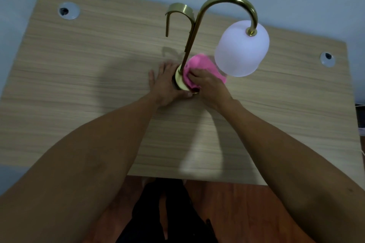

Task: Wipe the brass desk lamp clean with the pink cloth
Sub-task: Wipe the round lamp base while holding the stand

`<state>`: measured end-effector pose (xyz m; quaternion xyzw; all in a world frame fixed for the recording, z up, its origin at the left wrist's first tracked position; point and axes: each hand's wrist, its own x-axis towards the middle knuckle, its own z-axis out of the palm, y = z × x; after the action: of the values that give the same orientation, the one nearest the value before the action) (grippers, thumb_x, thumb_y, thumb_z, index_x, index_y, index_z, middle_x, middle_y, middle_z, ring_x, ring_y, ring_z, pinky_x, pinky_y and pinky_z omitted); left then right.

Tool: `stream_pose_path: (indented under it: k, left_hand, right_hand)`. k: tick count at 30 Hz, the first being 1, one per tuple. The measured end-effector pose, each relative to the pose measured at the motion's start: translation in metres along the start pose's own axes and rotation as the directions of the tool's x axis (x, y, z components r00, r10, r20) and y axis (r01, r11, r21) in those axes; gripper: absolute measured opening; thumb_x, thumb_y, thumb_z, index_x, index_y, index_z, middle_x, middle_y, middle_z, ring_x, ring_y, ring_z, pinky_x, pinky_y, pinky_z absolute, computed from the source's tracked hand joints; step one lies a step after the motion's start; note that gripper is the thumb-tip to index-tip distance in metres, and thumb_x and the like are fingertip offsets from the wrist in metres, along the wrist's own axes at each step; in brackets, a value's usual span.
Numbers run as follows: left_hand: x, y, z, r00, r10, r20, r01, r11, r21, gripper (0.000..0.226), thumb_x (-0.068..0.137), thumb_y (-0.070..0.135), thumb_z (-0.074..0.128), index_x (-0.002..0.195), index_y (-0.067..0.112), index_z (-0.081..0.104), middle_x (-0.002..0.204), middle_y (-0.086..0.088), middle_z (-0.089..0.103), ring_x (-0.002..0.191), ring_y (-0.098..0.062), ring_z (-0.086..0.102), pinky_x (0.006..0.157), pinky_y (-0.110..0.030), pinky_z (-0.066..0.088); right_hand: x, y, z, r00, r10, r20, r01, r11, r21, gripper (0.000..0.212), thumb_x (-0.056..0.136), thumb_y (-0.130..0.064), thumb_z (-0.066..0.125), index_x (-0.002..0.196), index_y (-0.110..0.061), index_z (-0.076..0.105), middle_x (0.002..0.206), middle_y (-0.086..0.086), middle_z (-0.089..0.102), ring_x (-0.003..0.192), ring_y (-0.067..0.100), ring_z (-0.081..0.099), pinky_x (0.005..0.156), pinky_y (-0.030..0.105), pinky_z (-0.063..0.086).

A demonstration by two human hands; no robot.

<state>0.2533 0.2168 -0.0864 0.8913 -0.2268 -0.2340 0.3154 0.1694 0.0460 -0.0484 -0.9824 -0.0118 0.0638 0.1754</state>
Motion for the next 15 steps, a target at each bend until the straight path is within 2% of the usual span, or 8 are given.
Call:
stream_pose_path:
  k: [2, 4, 6, 9, 12, 15]
  left_hand:
    - [0.000, -0.002, -0.001, 1.000, 0.000, -0.001, 0.000, 1.000, -0.004, 0.120, 0.065, 0.064, 0.084, 0.161, 0.029, 0.022, 0.173, -0.001, 0.014, 0.162, -0.019, -0.003, 0.124, -0.054, -0.013]
    - [0.000, -0.005, -0.001, 1.000, 0.006, -0.005, -0.006, 1.000, -0.017, 0.120, 0.064, 0.063, 0.085, 0.161, 0.029, 0.022, 0.173, -0.001, 0.013, 0.162, -0.019, -0.004, 0.123, -0.053, -0.014]
    - [0.000, -0.006, -0.001, 1.000, 0.012, -0.001, -0.012, 1.000, -0.015, 0.120, 0.064, 0.064, 0.084, 0.161, 0.029, 0.022, 0.173, -0.001, 0.013, 0.162, -0.019, -0.004, 0.123, -0.054, -0.014]
    - [0.002, -0.004, 0.001, 1.000, 0.011, 0.000, -0.011, 1.000, -0.006, 0.121, 0.064, 0.067, 0.083, 0.161, 0.029, 0.022, 0.173, -0.001, 0.013, 0.162, -0.019, -0.003, 0.125, -0.056, -0.012]
    - [0.003, -0.005, 0.000, 1.000, 0.004, 0.005, -0.004, 1.000, -0.007, 0.121, 0.063, 0.069, 0.082, 0.161, 0.029, 0.022, 0.174, -0.001, 0.011, 0.162, -0.020, -0.004, 0.125, -0.057, -0.012]
    - [0.003, -0.005, 0.001, 1.000, 0.016, 0.012, -0.015, 1.000, -0.015, 0.120, 0.062, 0.068, 0.083, 0.160, 0.030, 0.023, 0.174, -0.001, 0.012, 0.162, -0.020, -0.004, 0.124, -0.058, -0.013]
  right_hand:
    - [-0.017, 0.008, -0.004, 0.999, -0.035, 0.007, 0.035, 0.998, 0.049, 0.049, 0.088, 0.005, 0.069, 0.134, -0.010, 0.066, 0.143, 0.010, 0.062, 0.138, 0.028, 0.053, 0.122, 0.042, 0.034]
    - [-0.029, 0.015, -0.010, 0.999, 0.020, -0.044, -0.016, 0.996, 0.091, 0.048, 0.082, 0.003, 0.074, 0.128, -0.010, 0.070, 0.137, 0.010, 0.067, 0.132, 0.029, 0.059, 0.119, 0.033, 0.035]
    - [-0.025, 0.012, -0.012, 0.998, 0.021, -0.055, -0.018, 0.999, 0.048, 0.044, 0.082, 0.001, 0.074, 0.125, -0.009, 0.072, 0.132, 0.012, 0.069, 0.126, 0.031, 0.062, 0.116, 0.041, 0.042]
    - [-0.006, -0.006, -0.010, 0.993, -0.114, 0.019, 0.115, 0.992, -0.054, 0.042, 0.090, -0.002, 0.068, 0.131, -0.010, 0.068, 0.138, 0.013, 0.065, 0.128, 0.036, 0.059, 0.111, 0.054, 0.045]
    - [0.005, -0.014, -0.010, 0.984, -0.176, 0.034, 0.178, 0.980, -0.088, 0.041, 0.097, -0.013, 0.063, 0.137, -0.013, 0.063, 0.144, 0.012, 0.059, 0.131, 0.035, 0.055, 0.110, 0.053, 0.045]
    - [-0.002, 0.000, -0.015, 0.991, -0.133, 0.024, 0.135, 0.986, -0.103, 0.045, 0.092, -0.008, 0.070, 0.136, -0.015, 0.065, 0.143, 0.009, 0.059, 0.132, 0.032, 0.055, 0.111, 0.048, 0.044]
